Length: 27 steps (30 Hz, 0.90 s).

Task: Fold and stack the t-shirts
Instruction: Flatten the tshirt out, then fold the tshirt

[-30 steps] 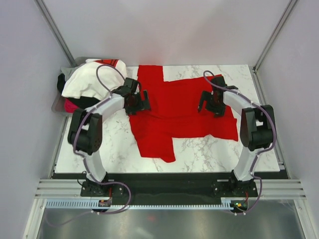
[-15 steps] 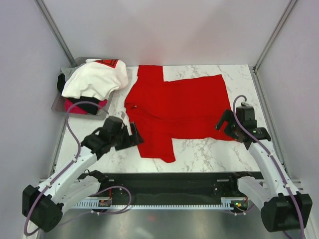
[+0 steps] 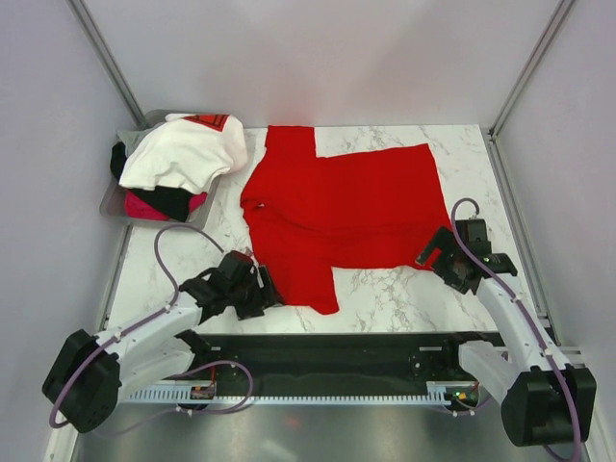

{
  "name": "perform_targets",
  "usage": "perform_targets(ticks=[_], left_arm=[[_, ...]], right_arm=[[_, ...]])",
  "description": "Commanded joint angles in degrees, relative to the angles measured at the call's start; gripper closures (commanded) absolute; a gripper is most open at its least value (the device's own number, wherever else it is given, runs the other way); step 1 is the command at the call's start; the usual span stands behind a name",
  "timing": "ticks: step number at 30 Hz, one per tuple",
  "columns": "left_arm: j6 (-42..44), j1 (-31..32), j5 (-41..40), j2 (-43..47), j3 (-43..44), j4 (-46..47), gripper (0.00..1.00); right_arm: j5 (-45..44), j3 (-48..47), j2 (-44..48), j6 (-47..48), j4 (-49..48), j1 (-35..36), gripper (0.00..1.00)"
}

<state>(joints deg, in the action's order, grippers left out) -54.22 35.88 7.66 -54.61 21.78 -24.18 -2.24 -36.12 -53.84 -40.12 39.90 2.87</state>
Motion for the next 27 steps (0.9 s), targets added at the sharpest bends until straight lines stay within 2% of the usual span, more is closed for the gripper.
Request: perform_targets(ticks=[1, 2, 5, 7, 8, 9, 10, 13, 18, 21, 23, 25, 27], left_arm=[[-2.5, 0.4, -0.4, -3.6, -2.3, 9.4, 0.25], [-2.6, 0.6, -0.4, -4.3, -2.4, 10.5, 0.31], [-2.7, 0.9, -0.5, -7.8, -3.1, 15.4, 0.39], [-2.1, 0.9, -0.3, -9.5, -4.2, 17.8, 0.54], [-2.1, 1.0, -0.3, -10.6, -4.6, 20.1, 0.72], [-2.0, 1.0, -0.4, -10.9, -5.0, 20.5, 0.82], [-1.9, 1.0, -0.7, -11.0, -4.9, 20.8, 0.97], [-1.8, 1.0, -1.9, -10.7, -5.4, 21.3, 0.98], [-1.3, 1.0, -1.8, -11.1, -6.1, 23.0, 0.98], [-1.1, 0.9, -1.4, -12.2, -6.0, 23.9, 0.98], [-0.9, 0.9, -1.2, -12.6, -5.9, 24.0, 0.98], [-0.8, 1.0, -1.1, -13.4, -5.8, 23.9, 0.98], [-0.7, 1.0, -1.0, -13.7, -5.7, 25.4, 0.98]], right_arm=[[-2.8, 0.5, -1.0, -2.7, -3.2, -0.2, 0.02], [-2.9, 1.3, -1.4, -3.0, -3.9, -0.7, 0.02], [-2.9, 3.6, -2.8, -4.1, -6.0, -2.4, 0.02], [-2.9, 4.7, -3.2, -5.6, -6.9, -4.1, 0.02], [-3.6, 5.8, -3.2, -6.0, -7.5, -5.1, 0.02], [-4.0, 6.2, -3.2, -6.5, -7.9, -5.7, 0.02], [-4.5, 6.7, -3.1, -6.6, -8.1, -6.1, 0.03], [-6.8, 8.0, -4.4, -5.6, -10.3, -8.4, 0.06], [-2.0, 8.8, -11.4, -2.2, -18.8, -16.1, 0.14], [-0.7, 7.6, -17.2, -1.5, -22.1, -17.0, 0.22], [0.4, 7.6, -18.7, -1.5, -24.3, -16.9, 0.26], [1.4, 7.6, -20.3, -1.5, -25.2, -17.0, 0.34], [1.4, 8.0, -20.5, -1.2, -25.4, -17.0, 0.37]])
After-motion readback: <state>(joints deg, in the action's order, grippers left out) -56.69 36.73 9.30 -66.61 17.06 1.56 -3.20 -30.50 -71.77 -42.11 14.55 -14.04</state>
